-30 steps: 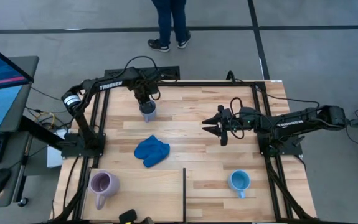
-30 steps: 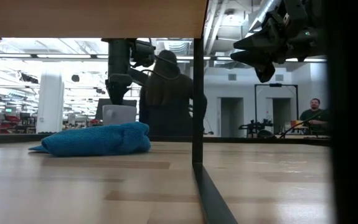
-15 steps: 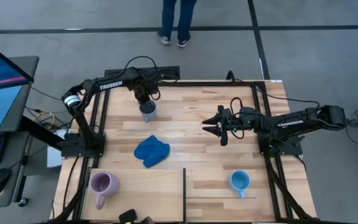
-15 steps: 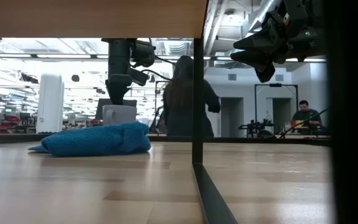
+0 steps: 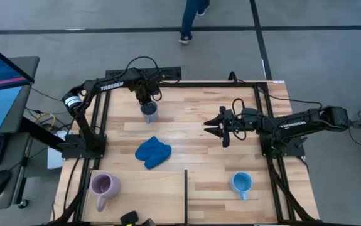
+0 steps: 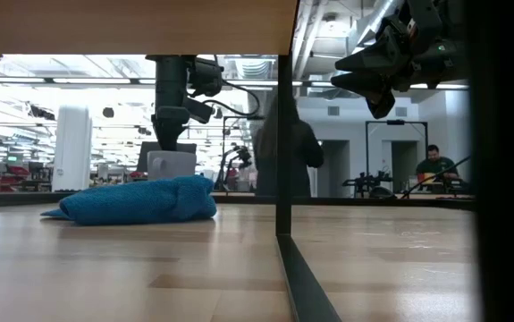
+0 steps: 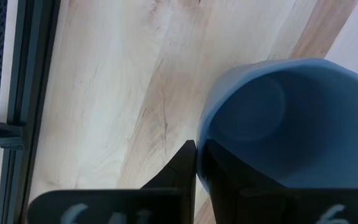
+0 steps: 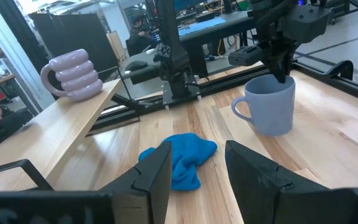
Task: Stack small to large cups/mugs on shelf
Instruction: Put the top blue cup on the shelf
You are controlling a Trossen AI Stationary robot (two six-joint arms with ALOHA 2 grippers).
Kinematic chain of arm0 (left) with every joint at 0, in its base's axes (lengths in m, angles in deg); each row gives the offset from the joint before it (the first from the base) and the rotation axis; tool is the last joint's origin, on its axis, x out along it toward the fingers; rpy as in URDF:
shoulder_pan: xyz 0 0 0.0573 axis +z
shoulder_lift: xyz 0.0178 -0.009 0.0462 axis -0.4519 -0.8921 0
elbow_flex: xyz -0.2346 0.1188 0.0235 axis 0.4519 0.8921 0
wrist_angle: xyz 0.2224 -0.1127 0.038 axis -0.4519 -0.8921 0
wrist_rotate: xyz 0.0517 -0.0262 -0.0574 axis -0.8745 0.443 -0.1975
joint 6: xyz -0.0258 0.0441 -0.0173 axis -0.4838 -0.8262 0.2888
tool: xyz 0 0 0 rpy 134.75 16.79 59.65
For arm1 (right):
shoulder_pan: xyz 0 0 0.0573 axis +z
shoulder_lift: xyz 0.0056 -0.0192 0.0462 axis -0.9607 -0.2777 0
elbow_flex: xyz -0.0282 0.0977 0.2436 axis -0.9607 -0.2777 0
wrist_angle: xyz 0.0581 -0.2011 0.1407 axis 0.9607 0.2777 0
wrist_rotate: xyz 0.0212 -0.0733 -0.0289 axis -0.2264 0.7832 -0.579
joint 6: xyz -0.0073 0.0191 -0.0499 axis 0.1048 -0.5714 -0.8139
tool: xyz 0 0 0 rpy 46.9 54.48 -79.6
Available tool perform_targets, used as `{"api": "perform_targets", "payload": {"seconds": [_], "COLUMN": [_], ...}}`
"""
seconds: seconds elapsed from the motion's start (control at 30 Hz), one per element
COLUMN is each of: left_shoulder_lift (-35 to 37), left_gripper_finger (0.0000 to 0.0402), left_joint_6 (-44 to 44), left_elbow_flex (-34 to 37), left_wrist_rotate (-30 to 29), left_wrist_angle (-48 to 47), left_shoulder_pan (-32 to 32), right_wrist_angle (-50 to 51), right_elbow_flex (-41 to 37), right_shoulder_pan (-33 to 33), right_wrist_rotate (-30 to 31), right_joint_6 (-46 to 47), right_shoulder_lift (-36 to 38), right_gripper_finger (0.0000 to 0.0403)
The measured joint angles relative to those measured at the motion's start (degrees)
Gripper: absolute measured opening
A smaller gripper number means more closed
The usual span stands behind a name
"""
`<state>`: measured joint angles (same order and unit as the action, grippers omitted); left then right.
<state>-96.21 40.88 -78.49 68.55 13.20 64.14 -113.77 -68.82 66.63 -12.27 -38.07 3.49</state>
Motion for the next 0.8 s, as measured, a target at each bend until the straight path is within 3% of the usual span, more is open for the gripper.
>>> {"api": "perform_targets", "payload": {"seconds": [0.8], "left_shoulder_lift": [0.0], "left_gripper_finger": [0.0002], "left_joint_6": [1.1], "left_elbow_flex": [-0.6], "left_wrist_rotate": [0.9], "left_wrist_angle": [-0.6], "left_shoulder_pan": [0.3], "right_wrist_angle": [0.0], "right_elbow_flex": [0.0], "right_shoulder_pan": [0.0], "right_wrist_rotate": [0.0], "right_joint_6": [-0.5], "right_shoulder_lift": [0.0], "right_gripper_finger": [0.0171]}}
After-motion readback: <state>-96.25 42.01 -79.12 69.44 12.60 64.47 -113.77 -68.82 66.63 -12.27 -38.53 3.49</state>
